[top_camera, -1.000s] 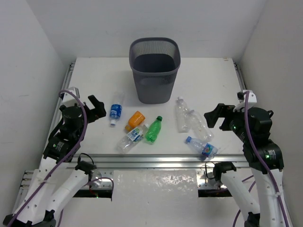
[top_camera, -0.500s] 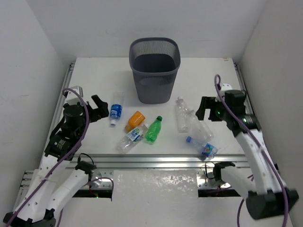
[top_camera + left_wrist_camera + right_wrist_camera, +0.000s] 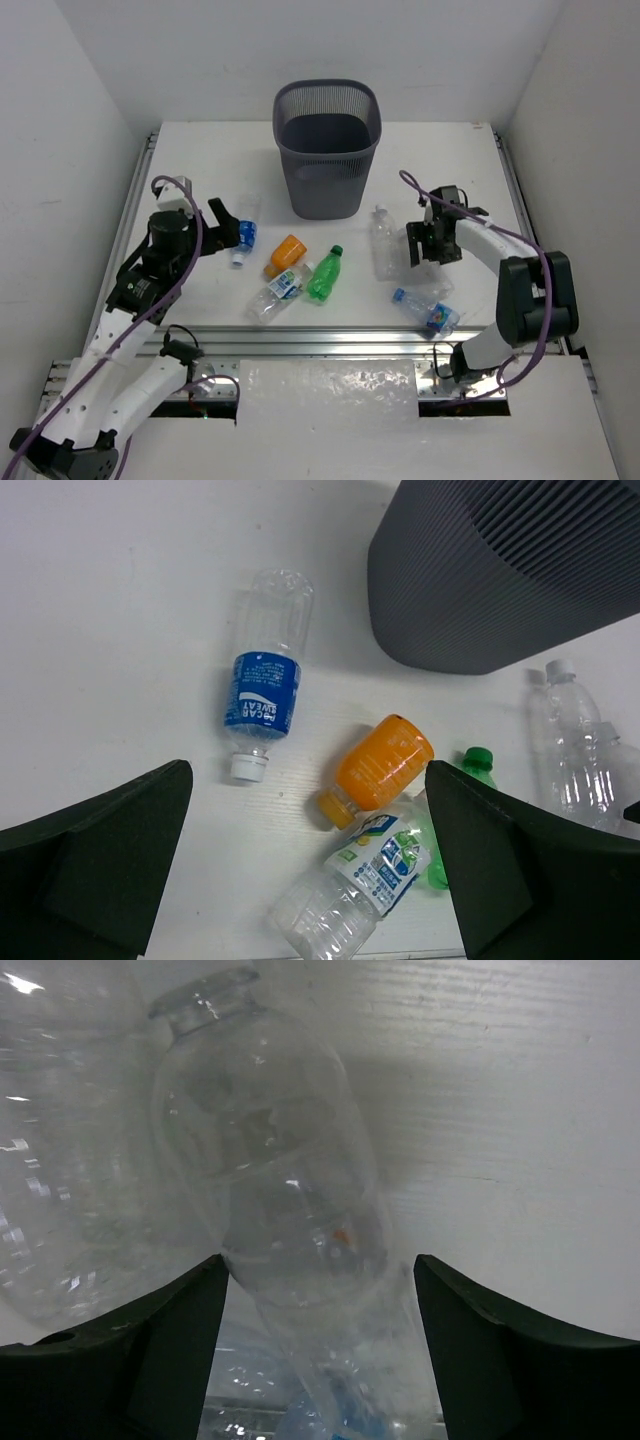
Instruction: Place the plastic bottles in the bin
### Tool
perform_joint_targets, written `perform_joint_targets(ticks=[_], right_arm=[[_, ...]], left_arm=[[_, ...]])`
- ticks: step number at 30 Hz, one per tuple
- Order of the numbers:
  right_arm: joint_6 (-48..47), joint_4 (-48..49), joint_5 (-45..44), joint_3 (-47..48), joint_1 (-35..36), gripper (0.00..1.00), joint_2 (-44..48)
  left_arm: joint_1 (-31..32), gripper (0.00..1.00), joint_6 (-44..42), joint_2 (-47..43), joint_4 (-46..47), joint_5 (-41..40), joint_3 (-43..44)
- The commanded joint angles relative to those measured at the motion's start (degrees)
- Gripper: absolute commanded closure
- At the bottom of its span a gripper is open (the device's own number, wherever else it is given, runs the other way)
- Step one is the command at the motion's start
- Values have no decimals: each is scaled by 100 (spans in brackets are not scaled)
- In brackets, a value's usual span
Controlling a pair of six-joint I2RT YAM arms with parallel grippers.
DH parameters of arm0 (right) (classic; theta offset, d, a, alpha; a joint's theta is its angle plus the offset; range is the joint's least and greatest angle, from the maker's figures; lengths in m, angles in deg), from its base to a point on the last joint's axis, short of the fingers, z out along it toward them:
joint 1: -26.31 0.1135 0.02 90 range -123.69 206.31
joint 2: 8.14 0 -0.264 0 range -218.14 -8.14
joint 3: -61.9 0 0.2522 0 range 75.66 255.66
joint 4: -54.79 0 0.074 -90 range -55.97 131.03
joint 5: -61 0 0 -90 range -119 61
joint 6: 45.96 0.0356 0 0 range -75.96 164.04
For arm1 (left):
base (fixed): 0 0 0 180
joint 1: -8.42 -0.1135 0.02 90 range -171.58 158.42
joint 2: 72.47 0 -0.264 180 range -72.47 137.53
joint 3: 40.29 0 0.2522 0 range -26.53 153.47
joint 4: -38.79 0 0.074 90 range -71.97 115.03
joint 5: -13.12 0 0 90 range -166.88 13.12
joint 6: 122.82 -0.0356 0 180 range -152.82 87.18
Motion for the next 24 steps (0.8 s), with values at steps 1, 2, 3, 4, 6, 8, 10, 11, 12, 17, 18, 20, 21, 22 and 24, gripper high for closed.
perform_joint_targets(ticks=[1,2,3,4,6,8,10,11,12,17,18,20,21,22,24], right_arm=[[-70,427,-306,-123,-15,26,-231],[-35,437,-394,-124,-50,32,-275],[17,498,-699,-124,-76,35,-293],[70,542,-842,-132,-94,40,-267],[176,560,-1262,-98,-156,58,-23],[237,604,-1431,-88,-156,69,364],[246,718,-1380,-53,-95,74,1180],[220,753,-1353,-27,-33,74,1488],[168,892,-1309,17,46,75,1761],[158,1034,1963,307,187,76,3054],[272,1217,2631,333,204,76,3160],[824,1577,4628,290,248,77,3388],[1053,2180,5215,194,292,77,3459],[1612,2577,5656,106,380,77,3555],[2334,3638,6327,-96,511,77,3845]], left_arm=[[-43,0,-93,79,281,178,134],[-43,0,-85,166,290,265,160],[-43,0,-41,219,273,327,239],[-43,0,-14,289,264,380,292],[-43,1,56,570,246,834,467],[-34,1,82,658,342,1309,573],[-8,1,135,738,632,2176,723],[27,1,187,765,772,2486,775],[141,1,327,791,1104,2742,854],[1080,0,838,1300,2572,4246,1048],[1578,0,925,1397,3115,4369,1135],[2299,0,891,1652,3584,4433,1250],[2487,0,769,1731,3725,4354,1416],[2628,0,698,1897,3753,4214,1513],[2892,0,593,2117,3779,4012,1715]])
